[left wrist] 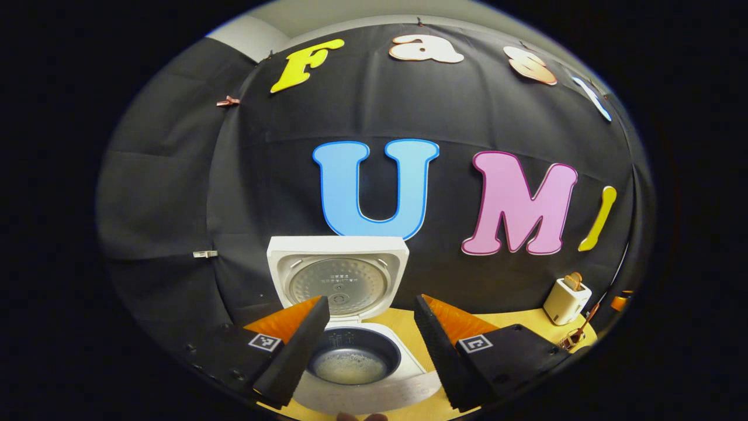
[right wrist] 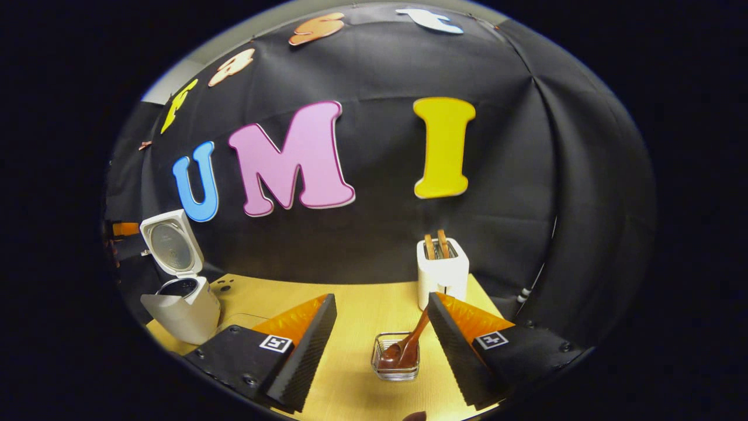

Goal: Close the left gripper, press the button to open the rice cooker; take a wooden spoon from the chopstick holder with the right hand, scoop a spoonful of rice and pour it into the rice cooker, then put the wooden spoon back into the chopstick holder.

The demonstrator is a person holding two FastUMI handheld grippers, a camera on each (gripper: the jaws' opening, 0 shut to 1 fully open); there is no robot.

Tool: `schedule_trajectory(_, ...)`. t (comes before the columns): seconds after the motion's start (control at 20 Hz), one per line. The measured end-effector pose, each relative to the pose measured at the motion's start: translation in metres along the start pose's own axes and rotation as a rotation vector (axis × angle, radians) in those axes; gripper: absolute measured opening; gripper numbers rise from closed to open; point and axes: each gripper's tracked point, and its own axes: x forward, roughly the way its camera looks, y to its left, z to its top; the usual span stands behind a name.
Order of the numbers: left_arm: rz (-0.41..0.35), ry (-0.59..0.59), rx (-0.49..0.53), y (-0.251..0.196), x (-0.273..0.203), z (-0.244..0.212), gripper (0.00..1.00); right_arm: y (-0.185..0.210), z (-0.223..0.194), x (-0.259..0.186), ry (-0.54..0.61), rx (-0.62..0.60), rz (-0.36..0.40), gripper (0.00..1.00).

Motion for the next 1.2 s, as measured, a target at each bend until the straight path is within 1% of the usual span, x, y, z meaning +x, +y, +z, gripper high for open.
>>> schedule_trajectory(0.1, 0.002, -0.003, 0.024, -0.009, -0.009, -0.001, 0.94, -0.013, -0.020, 0.022, 0.037, 0.023, -0.002, 0.95)
schedule_trajectory(0.3, 0.022, 0.047, 0.039, -0.027, -0.021, -0.018, 0.94, -0.032, -0.061, 0.058, 0.104, 0.050, 0.005, 0.95)
schedule_trajectory(0.6, 0.043, 0.104, 0.073, -0.046, -0.032, -0.043, 0.94, -0.042, -0.102, 0.111, 0.175, 0.124, 0.016, 0.94)
schedule_trajectory(0.65, 0.048, 0.113, 0.076, -0.047, -0.034, -0.046, 0.94, -0.043, -0.107, 0.119, 0.181, 0.129, 0.007, 0.87)
schedule_trajectory(0.7, 0.051, 0.122, 0.077, -0.047, -0.035, -0.050, 0.93, -0.044, -0.110, 0.122, 0.187, 0.141, 0.008, 0.94)
schedule_trajectory(0.75, 0.056, 0.128, 0.077, -0.048, -0.035, -0.052, 0.91, -0.041, -0.111, 0.127, 0.189, 0.155, 0.013, 0.75)
schedule_trajectory(0.85, 0.062, 0.141, 0.078, -0.047, -0.038, -0.057, 0.92, -0.037, -0.113, 0.136, 0.192, 0.155, 0.021, 0.75)
schedule_trajectory(1.0, 0.066, 0.157, 0.072, -0.049, -0.036, -0.064, 0.92, -0.037, -0.123, 0.149, 0.219, 0.150, 0.009, 0.75)
schedule_trajectory(1.05, 0.062, 0.162, 0.066, -0.051, -0.035, -0.064, 0.92, -0.039, -0.129, 0.153, 0.230, 0.162, -0.002, 0.71)
schedule_trajectory(1.1, 0.059, 0.161, 0.064, -0.053, -0.033, -0.063, 0.92, -0.038, -0.123, 0.152, 0.226, 0.177, -0.004, 0.49)
schedule_trajectory(1.15, 0.057, 0.161, 0.066, -0.053, -0.031, -0.063, 0.92, -0.039, -0.121, 0.155, 0.218, 0.184, -0.010, 0.45)
schedule_trajectory(1.2, 0.054, 0.161, 0.069, -0.054, -0.031, -0.064, 0.92, -0.041, -0.119, 0.156, 0.210, 0.187, -0.017, 0.45)
